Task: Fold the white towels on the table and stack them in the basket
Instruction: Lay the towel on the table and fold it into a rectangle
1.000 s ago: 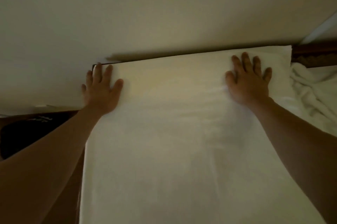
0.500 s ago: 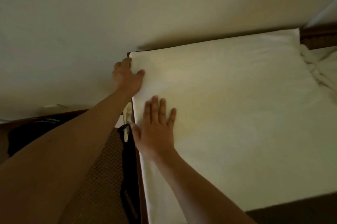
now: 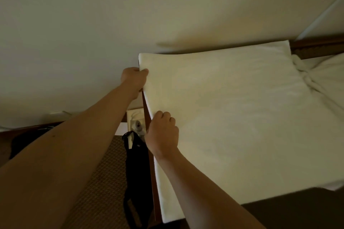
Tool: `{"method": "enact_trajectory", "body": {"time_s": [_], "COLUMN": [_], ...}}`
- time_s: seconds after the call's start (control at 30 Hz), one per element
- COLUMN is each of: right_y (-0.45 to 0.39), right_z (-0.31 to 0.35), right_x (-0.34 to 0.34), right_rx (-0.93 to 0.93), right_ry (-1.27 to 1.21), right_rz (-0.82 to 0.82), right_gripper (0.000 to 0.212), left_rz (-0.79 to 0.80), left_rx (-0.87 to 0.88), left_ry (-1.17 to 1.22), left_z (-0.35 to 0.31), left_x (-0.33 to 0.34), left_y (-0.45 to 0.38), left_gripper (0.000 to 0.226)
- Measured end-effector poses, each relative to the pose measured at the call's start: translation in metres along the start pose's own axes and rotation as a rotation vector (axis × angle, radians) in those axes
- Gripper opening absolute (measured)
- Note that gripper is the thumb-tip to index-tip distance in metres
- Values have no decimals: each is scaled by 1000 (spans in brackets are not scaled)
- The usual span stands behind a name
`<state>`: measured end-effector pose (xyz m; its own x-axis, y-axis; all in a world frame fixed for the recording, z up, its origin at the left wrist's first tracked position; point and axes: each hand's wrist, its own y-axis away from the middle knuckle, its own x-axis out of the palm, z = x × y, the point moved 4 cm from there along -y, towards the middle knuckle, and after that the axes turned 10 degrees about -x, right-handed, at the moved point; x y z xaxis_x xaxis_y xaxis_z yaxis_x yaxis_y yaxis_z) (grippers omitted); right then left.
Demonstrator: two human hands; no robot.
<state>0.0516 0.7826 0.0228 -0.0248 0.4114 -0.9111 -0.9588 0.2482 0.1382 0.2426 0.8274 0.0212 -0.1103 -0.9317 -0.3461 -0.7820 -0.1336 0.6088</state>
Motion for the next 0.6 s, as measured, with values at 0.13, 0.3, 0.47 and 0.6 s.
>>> {"method": "enact_trajectory", "body": {"time_s": [0.13,0.3,0.47,0.6], "right_y": [-2,8,10,7], "right_z": [3,33,34,0], "right_x": [-10,-15,-37,-71], "right_rx": [-14,-70,61,85], "right_ry": [-244,-364,-620,-661], "right_rz": [69,145,72,-62], "right_gripper": [20,11,22,34], "left_rz": [-36,-141,-158,-114], "left_rx": [8,59,100,167], "left_ry": [19,-11,18,6], "left_z": [-2,-1,-15,-38], "left_x": [-20,-53,-62,-33], "left_y": [6,16,33,58], "left_gripper": [10,11,14,19]}}
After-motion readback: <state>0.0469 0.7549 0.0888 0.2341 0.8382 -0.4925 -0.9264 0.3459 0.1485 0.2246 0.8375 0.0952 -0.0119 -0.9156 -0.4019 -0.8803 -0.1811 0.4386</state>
